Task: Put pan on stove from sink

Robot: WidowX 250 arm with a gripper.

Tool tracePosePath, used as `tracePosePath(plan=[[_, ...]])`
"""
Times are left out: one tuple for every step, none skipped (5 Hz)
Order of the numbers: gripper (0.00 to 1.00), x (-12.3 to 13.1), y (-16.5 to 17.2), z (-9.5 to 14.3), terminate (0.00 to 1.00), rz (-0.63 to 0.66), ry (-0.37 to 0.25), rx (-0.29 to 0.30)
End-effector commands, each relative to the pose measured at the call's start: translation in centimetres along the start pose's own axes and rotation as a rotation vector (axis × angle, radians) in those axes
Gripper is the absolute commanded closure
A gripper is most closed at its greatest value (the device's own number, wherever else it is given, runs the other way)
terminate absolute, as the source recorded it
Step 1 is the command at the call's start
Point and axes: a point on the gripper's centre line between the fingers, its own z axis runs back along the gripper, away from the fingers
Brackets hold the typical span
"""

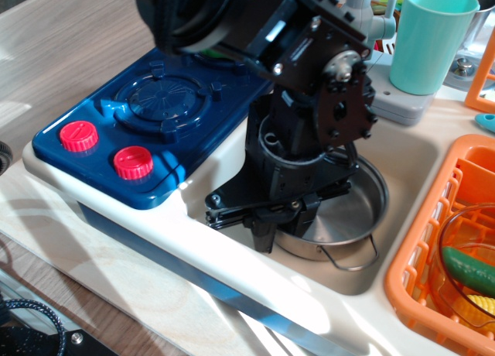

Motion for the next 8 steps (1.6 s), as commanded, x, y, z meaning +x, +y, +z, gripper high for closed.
tracePosePath(plan=[[1.0,0.0,-0.6,1.8,0.0,-0.004,0.005,0.012],[1.0,0.0,-0.7,4.2,0.0,0.001,0.018,0.049],[1.0,0.3,0.0,7.1,0.0,0.011,-0.026,0.084],[1.0,1.2,1.6,9.7,0.0,0.002,-0.096,0.093],[1.0,3.6,3.5,11.5,0.0,-0.073,-0.192,0.067],[1.0,6.7,4.8,12.8,0.0,-0.139,-0.236,0.058],[1.0,10.0,5.8,13.1,0.0,-0.179,-0.253,0.042],[1.0,11.5,6.8,12.6,0.0,-0.186,-0.259,0.026]])
